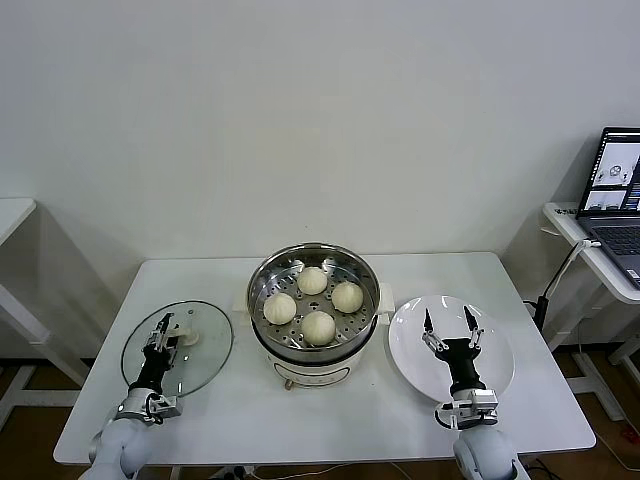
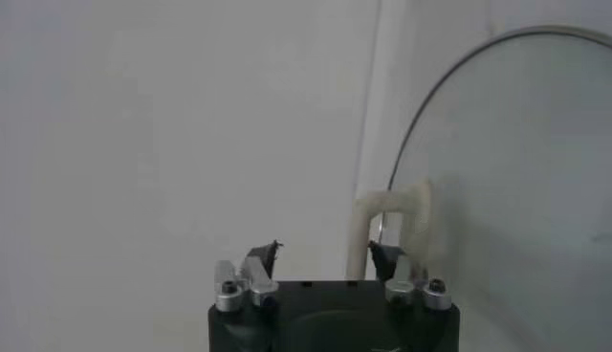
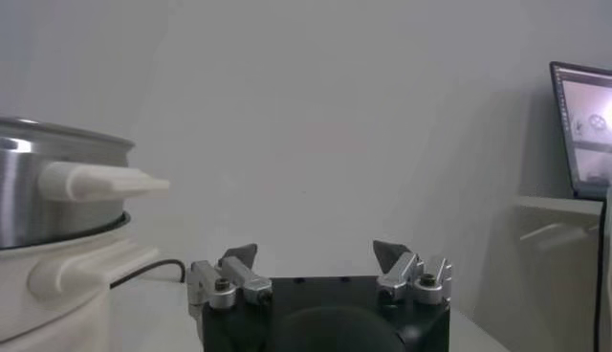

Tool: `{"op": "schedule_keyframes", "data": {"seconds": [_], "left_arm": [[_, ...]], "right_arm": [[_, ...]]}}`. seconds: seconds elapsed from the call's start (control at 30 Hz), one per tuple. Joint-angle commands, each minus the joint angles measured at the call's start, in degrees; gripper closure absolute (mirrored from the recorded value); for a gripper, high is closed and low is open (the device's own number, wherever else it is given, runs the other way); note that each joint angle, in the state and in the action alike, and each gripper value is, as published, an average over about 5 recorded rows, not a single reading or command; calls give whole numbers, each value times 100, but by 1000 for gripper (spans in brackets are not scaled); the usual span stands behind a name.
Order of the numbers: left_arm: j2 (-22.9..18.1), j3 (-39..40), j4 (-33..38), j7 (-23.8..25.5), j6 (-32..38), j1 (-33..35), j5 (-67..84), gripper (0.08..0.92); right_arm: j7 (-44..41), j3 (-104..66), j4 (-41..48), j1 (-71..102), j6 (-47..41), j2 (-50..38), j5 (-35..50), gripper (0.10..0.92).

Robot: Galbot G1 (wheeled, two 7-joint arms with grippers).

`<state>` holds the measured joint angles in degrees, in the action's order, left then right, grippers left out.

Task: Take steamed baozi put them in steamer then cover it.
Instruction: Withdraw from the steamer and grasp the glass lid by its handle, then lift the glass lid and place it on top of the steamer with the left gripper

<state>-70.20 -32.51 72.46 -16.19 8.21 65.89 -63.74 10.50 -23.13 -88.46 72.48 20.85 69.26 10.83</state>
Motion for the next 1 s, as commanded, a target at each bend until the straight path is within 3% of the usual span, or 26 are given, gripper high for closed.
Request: {"op": "schedule_keyframes", "data": {"seconds": [0.03, 0.3, 0.4, 0.8, 1.0], "left_arm": [[-4, 1, -133, 59, -57, -80, 37, 520], [13, -56, 88, -17, -131, 19, 77, 747], [40, -144, 377, -94, -91, 120, 91, 789], [658, -1129, 3055, 36, -125, 489, 231, 805], [814, -752, 4425, 388, -363, 484, 500, 805]], "right_arm": [[0, -3, -5, 13, 12, 12, -20, 203], [-1, -2, 15, 7, 32, 34, -40, 203], [-1, 1, 28, -10, 37, 44, -49, 203], [-10, 4, 73, -29, 84, 117, -97, 203], [-8, 30, 39, 28, 84, 123, -139, 203]]}}
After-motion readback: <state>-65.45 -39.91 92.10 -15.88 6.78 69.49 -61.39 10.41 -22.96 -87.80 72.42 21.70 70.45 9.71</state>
